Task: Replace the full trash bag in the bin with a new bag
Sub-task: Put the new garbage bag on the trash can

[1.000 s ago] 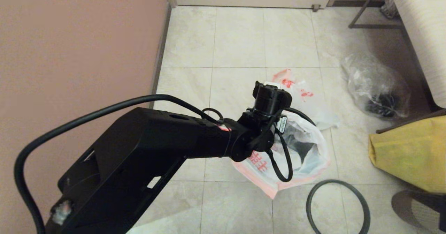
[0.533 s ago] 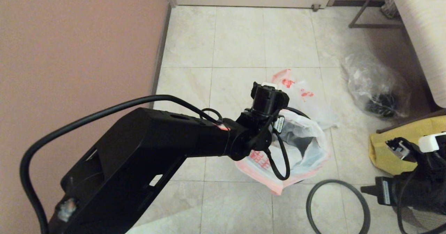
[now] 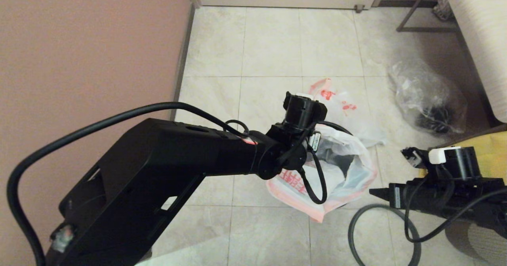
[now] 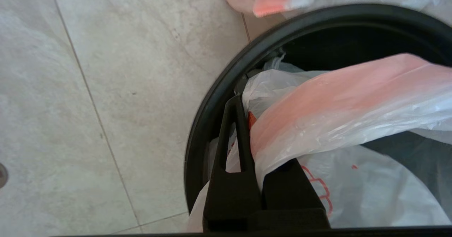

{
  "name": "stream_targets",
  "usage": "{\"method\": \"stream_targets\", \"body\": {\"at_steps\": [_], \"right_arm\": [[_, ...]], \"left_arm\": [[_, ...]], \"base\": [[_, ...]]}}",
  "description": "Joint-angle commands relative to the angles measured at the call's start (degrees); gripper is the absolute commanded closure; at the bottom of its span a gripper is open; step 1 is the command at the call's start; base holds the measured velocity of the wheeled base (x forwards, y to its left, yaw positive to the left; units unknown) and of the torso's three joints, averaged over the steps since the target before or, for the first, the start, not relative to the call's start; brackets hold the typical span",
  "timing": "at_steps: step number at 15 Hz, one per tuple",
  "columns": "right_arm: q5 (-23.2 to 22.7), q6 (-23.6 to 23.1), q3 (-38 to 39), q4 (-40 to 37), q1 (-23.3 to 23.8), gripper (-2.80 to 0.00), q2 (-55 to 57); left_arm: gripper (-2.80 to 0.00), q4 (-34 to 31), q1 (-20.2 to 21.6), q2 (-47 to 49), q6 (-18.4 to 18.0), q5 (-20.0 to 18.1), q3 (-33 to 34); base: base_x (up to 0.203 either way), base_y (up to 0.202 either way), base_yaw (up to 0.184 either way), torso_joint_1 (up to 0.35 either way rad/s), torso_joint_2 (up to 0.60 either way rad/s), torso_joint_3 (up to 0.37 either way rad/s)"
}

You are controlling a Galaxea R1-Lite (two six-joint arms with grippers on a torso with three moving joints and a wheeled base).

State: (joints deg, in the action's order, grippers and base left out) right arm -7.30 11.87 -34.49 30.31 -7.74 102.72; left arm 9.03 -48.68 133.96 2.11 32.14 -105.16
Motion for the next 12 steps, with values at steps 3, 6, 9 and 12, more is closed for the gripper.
{"method": "stream_targets", "body": {"at_steps": [3, 6, 9, 12], "right_arm": [[-3.35, 0.34, -1.55, 7.26, -0.35, -2.80, 3.90], [-5.38, 2.24, -4.33, 10.02, -0.33, -2.80, 6.15], [-5.79, 4.73, -7.14, 12.19, -0.34, -2.80, 8.64], [-5.71, 4.90, -11.11, 12.23, -0.29, 0.00, 9.11]], "left_arm": [[0.00, 0.09, 0.58, -1.33, 0.09, 0.20, 1.16], [0.00, 0.11, 0.95, -1.42, 0.26, 0.20, 1.53], [0.00, 0.11, 0.95, -1.42, 0.26, 0.20, 1.80], [0.00, 0.11, 1.13, -1.60, 0.26, 0.55, 2.08]], "base": [[0.000, 0.000, 0.000, 0.000, 0.00, 0.000], [0.000, 0.000, 0.000, 0.000, 0.00, 0.000], [0.000, 0.000, 0.000, 0.000, 0.00, 0.000], [0.000, 0.000, 0.000, 0.000, 0.00, 0.000]]}}
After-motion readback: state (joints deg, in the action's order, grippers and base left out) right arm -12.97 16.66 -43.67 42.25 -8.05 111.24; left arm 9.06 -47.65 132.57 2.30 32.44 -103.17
